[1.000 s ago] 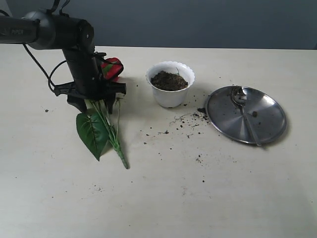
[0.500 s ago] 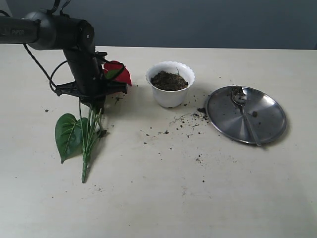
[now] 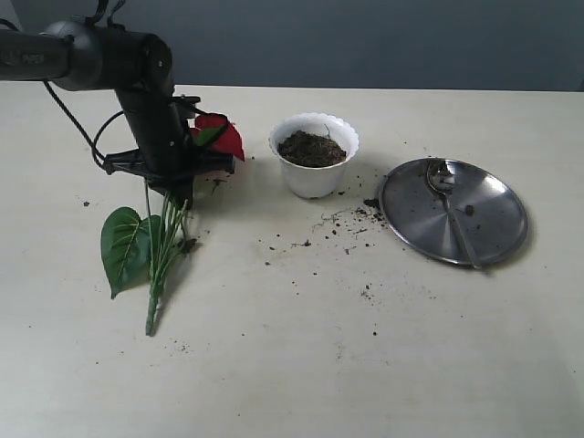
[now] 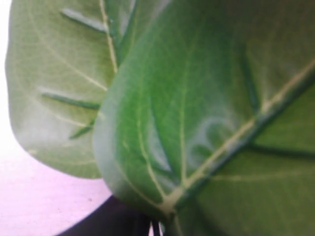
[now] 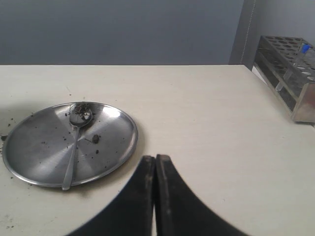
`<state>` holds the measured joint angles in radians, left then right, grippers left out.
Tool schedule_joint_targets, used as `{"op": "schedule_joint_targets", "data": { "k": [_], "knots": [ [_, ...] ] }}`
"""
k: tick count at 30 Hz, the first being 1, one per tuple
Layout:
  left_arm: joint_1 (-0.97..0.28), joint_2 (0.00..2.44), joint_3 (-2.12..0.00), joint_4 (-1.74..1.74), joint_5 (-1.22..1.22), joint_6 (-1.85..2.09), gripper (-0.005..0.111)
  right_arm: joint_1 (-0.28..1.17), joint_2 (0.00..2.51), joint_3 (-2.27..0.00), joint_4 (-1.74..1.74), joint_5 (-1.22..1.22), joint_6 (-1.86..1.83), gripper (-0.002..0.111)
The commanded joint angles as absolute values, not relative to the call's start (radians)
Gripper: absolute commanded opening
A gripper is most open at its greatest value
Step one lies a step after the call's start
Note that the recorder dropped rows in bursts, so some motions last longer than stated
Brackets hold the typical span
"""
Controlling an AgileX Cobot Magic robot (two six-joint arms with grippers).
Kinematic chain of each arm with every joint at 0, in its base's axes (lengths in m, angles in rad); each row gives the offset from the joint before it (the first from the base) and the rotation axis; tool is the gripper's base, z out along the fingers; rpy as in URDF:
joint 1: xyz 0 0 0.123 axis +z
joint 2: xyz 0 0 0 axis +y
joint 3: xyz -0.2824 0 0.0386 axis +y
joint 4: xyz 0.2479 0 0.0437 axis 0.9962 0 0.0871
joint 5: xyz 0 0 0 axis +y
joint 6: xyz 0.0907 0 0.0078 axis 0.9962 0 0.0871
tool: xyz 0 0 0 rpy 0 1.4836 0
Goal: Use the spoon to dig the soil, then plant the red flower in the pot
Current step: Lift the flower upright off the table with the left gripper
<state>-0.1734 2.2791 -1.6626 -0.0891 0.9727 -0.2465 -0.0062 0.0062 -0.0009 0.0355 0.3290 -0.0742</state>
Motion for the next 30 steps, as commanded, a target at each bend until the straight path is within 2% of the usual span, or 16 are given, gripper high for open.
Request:
{"op": "schedule_joint_targets", "data": {
  "k": [1, 30],
  "knots": [
    [-0.182, 2.308, -1.645, -0.037, 0.959, -0.243, 0.000, -0.010, 0.000, 0.000, 0.035, 0.324, -0.076, -0.001],
    [-0.182, 2.199, -1.645, 0.015, 0.939, -0.228, 0.000, -0.010, 0.000, 0.000, 0.031, 0.319, -0.076, -0.001]
  ]
}}
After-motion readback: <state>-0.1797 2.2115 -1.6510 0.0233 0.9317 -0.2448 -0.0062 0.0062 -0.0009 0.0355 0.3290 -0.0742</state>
